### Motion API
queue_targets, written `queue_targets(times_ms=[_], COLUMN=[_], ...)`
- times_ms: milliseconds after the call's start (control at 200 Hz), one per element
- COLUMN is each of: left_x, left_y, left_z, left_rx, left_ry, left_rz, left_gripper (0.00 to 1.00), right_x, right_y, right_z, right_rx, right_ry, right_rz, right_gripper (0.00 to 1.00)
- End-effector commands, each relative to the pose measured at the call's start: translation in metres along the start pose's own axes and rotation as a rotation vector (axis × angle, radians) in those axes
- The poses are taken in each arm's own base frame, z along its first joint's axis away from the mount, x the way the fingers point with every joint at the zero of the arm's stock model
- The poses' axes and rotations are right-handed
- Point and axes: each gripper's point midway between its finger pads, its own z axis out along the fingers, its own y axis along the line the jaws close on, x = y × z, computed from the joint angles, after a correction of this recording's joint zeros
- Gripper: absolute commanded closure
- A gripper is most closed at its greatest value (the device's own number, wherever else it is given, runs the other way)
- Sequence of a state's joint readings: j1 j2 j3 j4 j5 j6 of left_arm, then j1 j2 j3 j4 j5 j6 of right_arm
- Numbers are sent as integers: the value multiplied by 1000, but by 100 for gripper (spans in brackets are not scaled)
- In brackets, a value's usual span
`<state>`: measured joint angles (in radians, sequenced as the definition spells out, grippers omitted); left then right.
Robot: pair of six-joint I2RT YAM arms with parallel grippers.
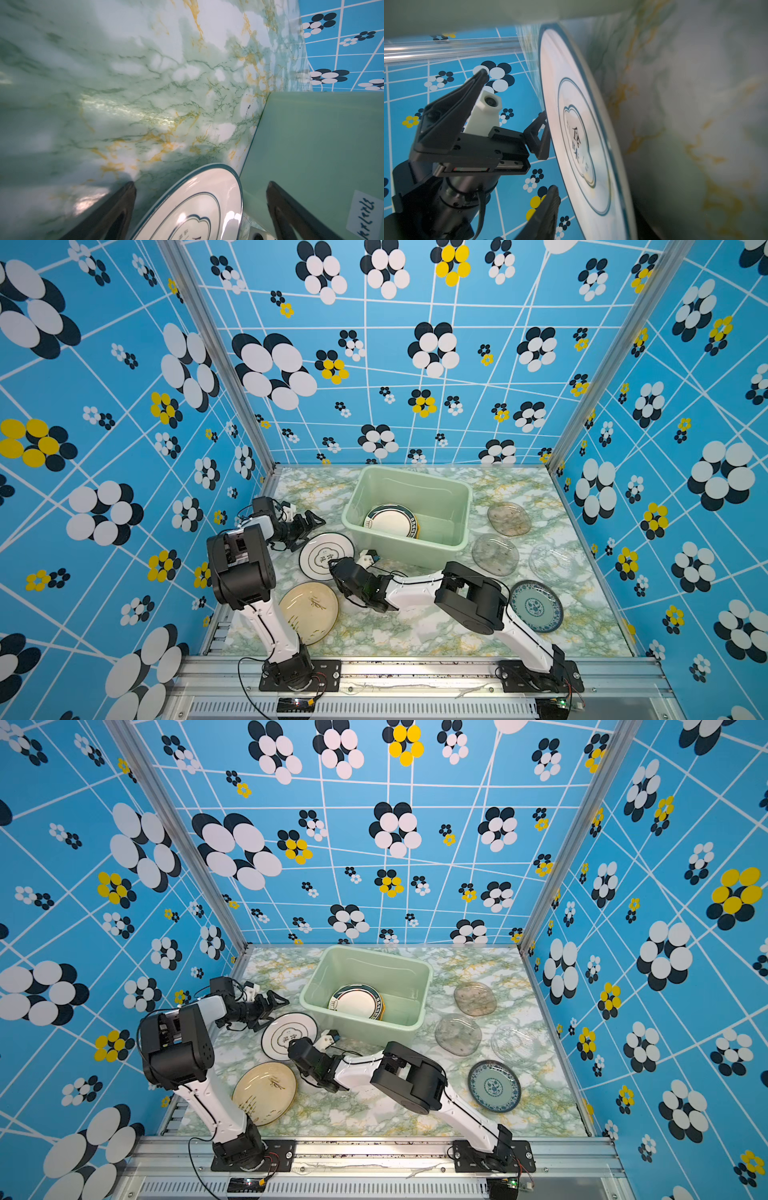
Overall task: Place the plates into the plastic bin on the countertop
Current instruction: Pick up the plate from the middle-left of the table.
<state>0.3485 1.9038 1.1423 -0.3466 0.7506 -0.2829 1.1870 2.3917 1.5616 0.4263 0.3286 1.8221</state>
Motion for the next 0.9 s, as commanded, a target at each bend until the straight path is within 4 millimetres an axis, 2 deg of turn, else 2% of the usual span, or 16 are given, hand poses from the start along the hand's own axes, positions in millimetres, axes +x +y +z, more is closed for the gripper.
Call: queue_targets(times_ms=[0,245,660,695,705,730,805,895], left_x=[13,10,8,7,6,4,0,-11], left_y=[5,4,9,8,8,7,10,3], left_z=[2,-3,-14,-15,-16,-18,-21,-37], left_rx=[-18,-29,-52,-58,-60,-63,-76,-87], left_ry=[60,59,23,16,13,3,-19,-77], left_rz=[-34,-29,-86,-88,-91,-93,-113,-109], left_gripper=[1,1,1,1,1,1,1,1], right_x=[-14,-13,-14,-14,-10,-8,-7,-7], right_y=[-55,-62,-54,-50,-38,-30,-16,4], right_z=[14,17,14,14,16,16,15,13], right_rx=[143,155,152,143,119,101,73,29], right_ry=[-29,-27,-31,-29,-25,-21,-28,-34], right_rz=[-47,-36,-60,-58,-49,-44,-36,-22], right_gripper=[58,76,100,100,100,100,100,100])
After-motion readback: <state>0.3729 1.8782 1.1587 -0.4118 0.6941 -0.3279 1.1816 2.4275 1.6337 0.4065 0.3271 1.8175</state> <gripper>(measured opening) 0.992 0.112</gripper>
